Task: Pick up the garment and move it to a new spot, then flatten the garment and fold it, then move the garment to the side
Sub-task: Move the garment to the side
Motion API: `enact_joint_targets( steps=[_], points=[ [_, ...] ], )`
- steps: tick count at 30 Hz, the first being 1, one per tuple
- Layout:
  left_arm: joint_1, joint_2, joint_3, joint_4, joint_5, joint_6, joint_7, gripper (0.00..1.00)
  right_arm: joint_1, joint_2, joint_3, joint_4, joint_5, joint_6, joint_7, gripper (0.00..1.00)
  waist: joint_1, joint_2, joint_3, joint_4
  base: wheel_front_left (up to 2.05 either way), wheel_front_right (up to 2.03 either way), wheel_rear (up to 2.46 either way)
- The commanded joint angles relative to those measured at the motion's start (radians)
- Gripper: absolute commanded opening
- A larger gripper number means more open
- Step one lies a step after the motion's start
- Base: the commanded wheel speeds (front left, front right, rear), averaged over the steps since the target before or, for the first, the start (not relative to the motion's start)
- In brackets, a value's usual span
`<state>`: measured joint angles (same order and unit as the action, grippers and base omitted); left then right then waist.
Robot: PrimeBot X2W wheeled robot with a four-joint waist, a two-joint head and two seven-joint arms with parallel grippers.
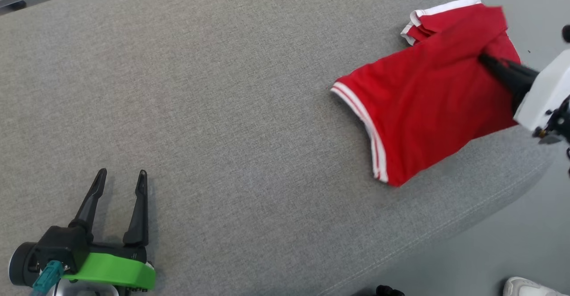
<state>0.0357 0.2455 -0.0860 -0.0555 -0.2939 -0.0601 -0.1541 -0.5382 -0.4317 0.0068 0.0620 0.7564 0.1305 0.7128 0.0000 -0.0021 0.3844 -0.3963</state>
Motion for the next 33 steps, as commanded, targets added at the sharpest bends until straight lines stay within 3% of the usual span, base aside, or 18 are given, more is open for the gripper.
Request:
enact_joint_targets(
  steps=[1, 12, 18, 19, 20, 24, 27, 33],
  points=[
    [0.003, 0.008, 0.005, -0.006, 0.000, 0.010, -0.001, 1.00, -0.027, -0.010, -0.018, 0.006, -0.012, 0.000, 0.006, 0.00, 0.0000, 0.0021, 0.011, 0.016, 0.00, 0.00, 0.00],
    [-0.003, 0.018, 0.012, -0.021, -0.010, 0.023, 0.007, 1.00, -0.172, -0.067, -0.154, 0.124, -0.116, 0.000, 0.092, 0.00, 0.0000, 0.0021, 0.069, 0.103, 0.00, 0.00, 0.00],
    [-0.014, 0.023, 0.008, -0.033, -0.010, 0.027, 0.017, 1.00, -0.183, -0.138, -0.199, 0.235, -0.272, 0.000, 0.066, 0.03, 0.0000, 0.0021, 0.100, 0.140, 0.00, 0.00, 0.00],
    [-0.016, 0.023, 0.007, -0.034, -0.010, 0.026, 0.018, 1.00, -0.181, -0.150, -0.210, 0.254, -0.316, 0.000, 0.040, 0.42, 0.0000, 0.0021, 0.104, 0.145, 0.00, 0.00, 0.00],
    [-0.020, 0.024, 0.005, -0.033, -0.010, 0.026, 0.017, 1.00, -0.181, -0.156, -0.225, 0.280, -0.368, 0.000, 0.000, 1.00, 0.0000, 0.0021, 0.107, 0.151, 0.00, 0.00, 0.00],
    [-0.021, 0.009, -0.004, -0.017, -0.017, 0.033, 0.011, 1.00, -0.178, -0.082, -0.268, 0.399, -0.503, 0.000, -0.190, 1.00, 0.0000, 0.0021, 0.093, 0.175, 0.00, 0.00, 0.00],
    [-0.012, 0.003, -0.009, -0.014, -0.019, 0.035, 0.006, 1.00, -0.162, -0.078, -0.236, 0.418, -0.525, 0.000, -0.244, 1.00, 0.0000, 0.0021, 0.080, 0.180, 0.00, 0.00, 0.00],
    [0.001, -0.012, -0.017, 0.014, -0.032, 0.038, -0.015, 1.00, -0.123, -0.036, -0.218, 0.383, -0.538, 0.000, -0.484, 1.00, 0.0000, 0.0021, 0.014, 0.202, 0.00, 0.00, 0.00]
  ],
)
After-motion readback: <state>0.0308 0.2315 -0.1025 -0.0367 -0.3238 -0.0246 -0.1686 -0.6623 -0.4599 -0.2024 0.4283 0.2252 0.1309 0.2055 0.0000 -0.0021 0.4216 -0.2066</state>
